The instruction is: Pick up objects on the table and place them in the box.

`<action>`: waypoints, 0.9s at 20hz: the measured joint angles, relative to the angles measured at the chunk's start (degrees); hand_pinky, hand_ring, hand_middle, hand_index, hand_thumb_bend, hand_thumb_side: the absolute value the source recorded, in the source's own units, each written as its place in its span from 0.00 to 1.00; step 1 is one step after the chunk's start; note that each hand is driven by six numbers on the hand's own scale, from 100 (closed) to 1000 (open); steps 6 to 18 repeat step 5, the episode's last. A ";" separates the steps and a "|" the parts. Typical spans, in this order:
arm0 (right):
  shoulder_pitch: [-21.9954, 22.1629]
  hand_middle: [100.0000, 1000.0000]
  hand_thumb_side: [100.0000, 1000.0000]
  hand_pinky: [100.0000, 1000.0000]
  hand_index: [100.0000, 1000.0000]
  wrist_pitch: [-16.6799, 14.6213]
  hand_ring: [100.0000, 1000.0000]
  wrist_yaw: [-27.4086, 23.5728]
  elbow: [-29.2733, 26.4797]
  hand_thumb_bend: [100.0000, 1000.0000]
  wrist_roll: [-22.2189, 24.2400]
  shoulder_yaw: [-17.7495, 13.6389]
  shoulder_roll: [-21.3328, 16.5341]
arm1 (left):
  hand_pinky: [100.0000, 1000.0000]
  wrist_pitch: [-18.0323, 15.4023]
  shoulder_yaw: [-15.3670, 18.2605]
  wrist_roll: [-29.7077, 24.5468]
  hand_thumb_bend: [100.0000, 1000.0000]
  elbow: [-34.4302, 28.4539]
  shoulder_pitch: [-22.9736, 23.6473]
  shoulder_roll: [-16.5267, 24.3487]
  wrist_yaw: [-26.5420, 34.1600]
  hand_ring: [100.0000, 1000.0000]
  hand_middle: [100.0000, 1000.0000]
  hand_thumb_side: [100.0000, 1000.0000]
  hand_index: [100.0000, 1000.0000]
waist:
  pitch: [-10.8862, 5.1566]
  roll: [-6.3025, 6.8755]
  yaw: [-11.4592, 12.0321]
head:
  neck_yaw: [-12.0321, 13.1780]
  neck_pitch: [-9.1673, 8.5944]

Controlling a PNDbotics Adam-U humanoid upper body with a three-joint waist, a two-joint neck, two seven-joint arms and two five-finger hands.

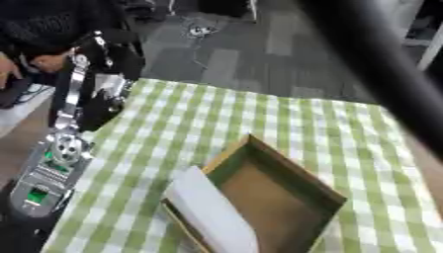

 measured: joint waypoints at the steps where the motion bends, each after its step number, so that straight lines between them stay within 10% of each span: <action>1: -0.11 0.44 1.00 0.29 0.72 0.00 0.43 0.01 0.00 0.10 0.00 0.00 0.00 | 0.38 0.00 -0.01 -0.02 0.30 0.00 0.12 0.00 -0.04 0.58 0.66 0.80 0.72 | 0.01 0.00 -0.01 | 0.00 0.00; 18: -0.40 0.44 1.00 0.29 0.71 -0.01 0.43 0.02 0.00 0.10 0.02 0.00 0.00 | 0.38 -0.01 -0.01 -0.05 0.30 0.00 0.13 0.00 -0.07 0.58 0.66 0.80 0.72 | 0.01 0.00 -0.05 | 0.01 0.00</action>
